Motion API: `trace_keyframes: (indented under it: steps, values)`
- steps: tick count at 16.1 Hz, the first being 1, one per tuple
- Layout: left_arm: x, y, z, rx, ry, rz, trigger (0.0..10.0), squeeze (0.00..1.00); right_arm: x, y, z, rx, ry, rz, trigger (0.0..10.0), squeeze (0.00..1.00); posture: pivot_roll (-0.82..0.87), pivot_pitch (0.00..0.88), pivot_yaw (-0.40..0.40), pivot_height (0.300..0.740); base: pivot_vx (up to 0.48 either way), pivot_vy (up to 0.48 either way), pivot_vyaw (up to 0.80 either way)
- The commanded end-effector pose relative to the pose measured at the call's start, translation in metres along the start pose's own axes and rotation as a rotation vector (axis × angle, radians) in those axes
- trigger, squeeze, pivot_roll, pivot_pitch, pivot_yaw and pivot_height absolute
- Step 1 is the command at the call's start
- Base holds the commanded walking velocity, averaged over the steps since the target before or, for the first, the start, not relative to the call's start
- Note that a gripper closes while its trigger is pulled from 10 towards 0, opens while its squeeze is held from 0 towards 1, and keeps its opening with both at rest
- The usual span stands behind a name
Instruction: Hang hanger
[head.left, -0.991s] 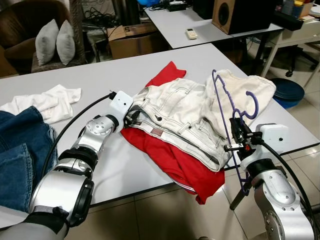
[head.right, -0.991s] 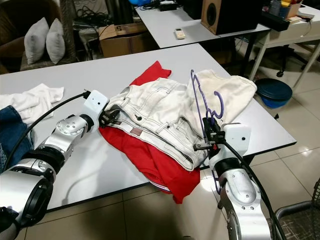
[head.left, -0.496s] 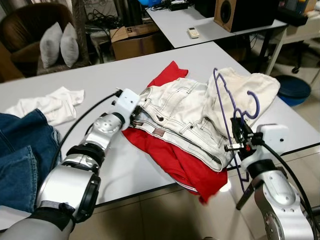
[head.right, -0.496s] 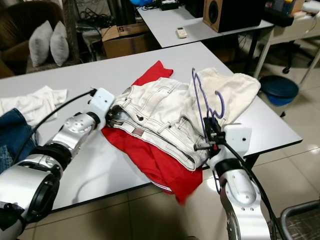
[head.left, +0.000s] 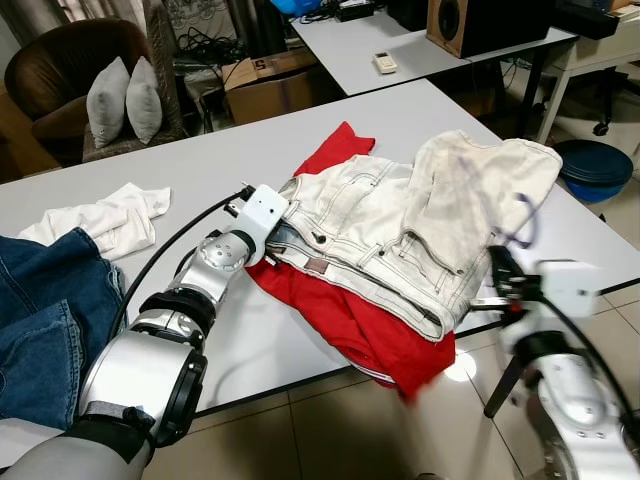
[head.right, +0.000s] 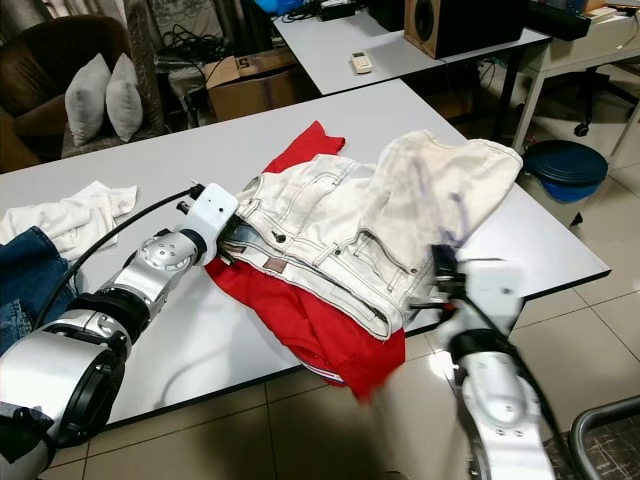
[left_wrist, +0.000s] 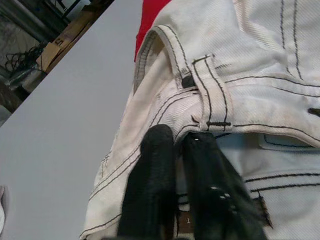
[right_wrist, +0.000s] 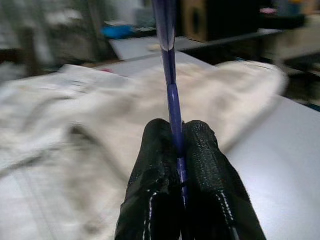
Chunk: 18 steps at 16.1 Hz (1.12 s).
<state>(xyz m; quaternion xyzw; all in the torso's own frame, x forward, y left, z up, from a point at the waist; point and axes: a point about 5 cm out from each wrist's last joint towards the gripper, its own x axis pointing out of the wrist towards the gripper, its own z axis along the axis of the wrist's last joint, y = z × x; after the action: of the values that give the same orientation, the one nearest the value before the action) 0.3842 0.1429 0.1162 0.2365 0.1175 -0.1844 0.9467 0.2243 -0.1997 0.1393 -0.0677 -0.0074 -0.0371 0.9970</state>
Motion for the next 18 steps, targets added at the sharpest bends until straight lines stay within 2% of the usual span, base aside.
trace_keyframes:
  steps: [1, 3, 6, 8, 9, 10, 11, 12, 13, 14, 15, 16, 17, 18]
  values:
    - [0.0, 0.011, 0.007, -0.036, -0.014, 0.027, 0.0, 0.0, -0.003, -0.011, -0.008, -0.011, 0.068, -0.081, 10.0, 0.0, -0.26, 0.0, 0.197, 0.74, 0.0, 0.0, 0.0]
    - [-0.001, 0.016, 0.009, -0.072, -0.031, 0.039, 0.0, 0.0, -0.006, -0.023, -0.014, -0.04, 0.114, -0.143, 10.0, 0.0, -0.25, 0.0, 0.195, 0.74, 0.0, 0.0, 0.0]
    - [-0.003, 0.022, 0.015, -0.07, -0.07, 0.019, 0.0, 0.0, -0.006, -0.036, -0.015, -0.073, 0.162, -0.16, 10.0, 0.0, -0.25, 0.0, 0.202, 0.74, 0.0, 0.0, 0.0]
    - [-0.005, 0.029, 0.016, -0.062, -0.086, 0.011, 0.0, 0.0, -0.005, -0.044, -0.017, -0.06, 0.217, -0.176, 10.0, 0.0, -0.25, 0.0, 0.2, 0.74, 0.0, 0.0, 0.0]
    - [-0.008, 0.036, 0.017, -0.058, -0.101, 0.006, 0.0, 0.0, 0.001, -0.041, -0.025, -0.006, 0.28, -0.102, 10.0, 0.0, -0.24, 0.0, 0.191, 0.74, 0.0, 0.0, 0.0]
    - [-0.01, 0.041, 0.018, -0.041, -0.113, -0.011, 0.0, 0.0, 0.012, -0.032, -0.031, 0.026, 0.336, 0.011, 10.0, 0.0, -0.23, 0.0, 0.18, 0.74, 0.0, 0.0, 0.0]
    - [-0.011, 0.043, 0.018, -0.032, -0.117, -0.021, 0.0, 0.0, 0.018, -0.028, -0.033, 0.036, 0.356, 0.057, 10.0, 0.0, -0.23, 0.0, 0.18, 0.74, 0.0, 0.0, 0.0]
    - [-0.015, 0.048, 0.017, 0.007, -0.122, -0.057, 0.0, 0.0, 0.04, -0.015, -0.028, 0.085, 0.374, 0.18, 10.0, 0.0, -0.21, 0.0, 0.16, 0.74, 0.0, 0.0, 0.0]
    - [-0.016, 0.049, 0.017, 0.02, -0.124, -0.068, 0.0, 0.0, 0.046, -0.011, -0.025, 0.101, 0.376, 0.216, 10.0, 0.0, -0.21, 0.0, 0.156, 0.74, 0.0, 0.0, 0.0]
    - [-0.021, 0.055, 0.018, 0.048, -0.133, -0.109, 0.0, 0.0, 0.068, 0.004, -0.017, 0.128, 0.386, 0.331, 10.0, 0.0, -0.18, 0.0, 0.128, 0.74, 0.0, 0.0, 0.0]
    - [-0.022, 0.056, 0.018, 0.052, -0.136, -0.119, 0.0, 0.0, 0.072, 0.007, -0.015, 0.136, 0.387, 0.354, 10.0, 0.0, -0.18, 0.0, 0.123, 0.74, 0.0, 0.0, 0.0]
    - [-0.025, 0.06, 0.018, 0.052, -0.145, -0.141, 0.0, 0.0, 0.083, 0.019, -0.009, 0.156, 0.381, 0.415, 10.0, 0.0, -0.16, 0.0, 0.103, 0.74, 0.0, 0.0, 0.0]
    - [-0.031, 0.061, 0.009, 0.048, -0.137, -0.204, 0.0, 0.0, 0.096, 0.042, -0.001, 0.186, 0.367, 0.518, 10.0, 0.0, -0.13, 0.0, 0.081, 0.74, 0.0, 0.0, 0.0]
    - [-0.034, 0.061, 0.004, 0.055, -0.128, -0.235, 0.0, 0.0, 0.099, 0.049, 0.001, 0.189, 0.359, 0.548, 10.0, 0.0, -0.13, 0.0, 0.076, 0.74, 0.0, 0.0, 0.0]
